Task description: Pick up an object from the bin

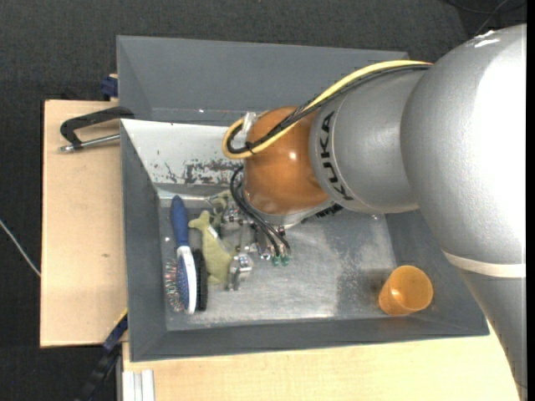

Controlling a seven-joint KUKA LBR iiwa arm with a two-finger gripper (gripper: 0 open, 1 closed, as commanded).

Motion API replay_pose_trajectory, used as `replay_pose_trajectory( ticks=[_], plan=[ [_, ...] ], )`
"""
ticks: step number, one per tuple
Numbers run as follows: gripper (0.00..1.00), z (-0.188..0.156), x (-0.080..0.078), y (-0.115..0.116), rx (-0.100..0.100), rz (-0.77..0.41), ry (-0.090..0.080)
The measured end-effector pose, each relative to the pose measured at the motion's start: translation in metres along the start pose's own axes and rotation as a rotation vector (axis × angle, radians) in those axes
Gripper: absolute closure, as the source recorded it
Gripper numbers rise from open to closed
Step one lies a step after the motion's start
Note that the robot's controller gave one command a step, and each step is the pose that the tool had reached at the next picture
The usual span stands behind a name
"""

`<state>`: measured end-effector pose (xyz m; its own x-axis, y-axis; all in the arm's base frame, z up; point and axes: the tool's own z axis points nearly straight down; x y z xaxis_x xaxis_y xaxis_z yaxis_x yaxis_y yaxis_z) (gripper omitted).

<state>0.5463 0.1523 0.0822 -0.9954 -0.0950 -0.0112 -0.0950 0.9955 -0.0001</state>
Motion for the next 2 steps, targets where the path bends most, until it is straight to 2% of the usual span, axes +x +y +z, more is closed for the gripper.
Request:
replay_pose_trajectory(
  ticks=[1,2],
  plan=[
    [1.0,0.004,0.002,0.001,-0.002,-0.001,0.005],
    [1.0,-0.23,0.007,0.008,-0.003,-0.328,-0.004]
  ],
)
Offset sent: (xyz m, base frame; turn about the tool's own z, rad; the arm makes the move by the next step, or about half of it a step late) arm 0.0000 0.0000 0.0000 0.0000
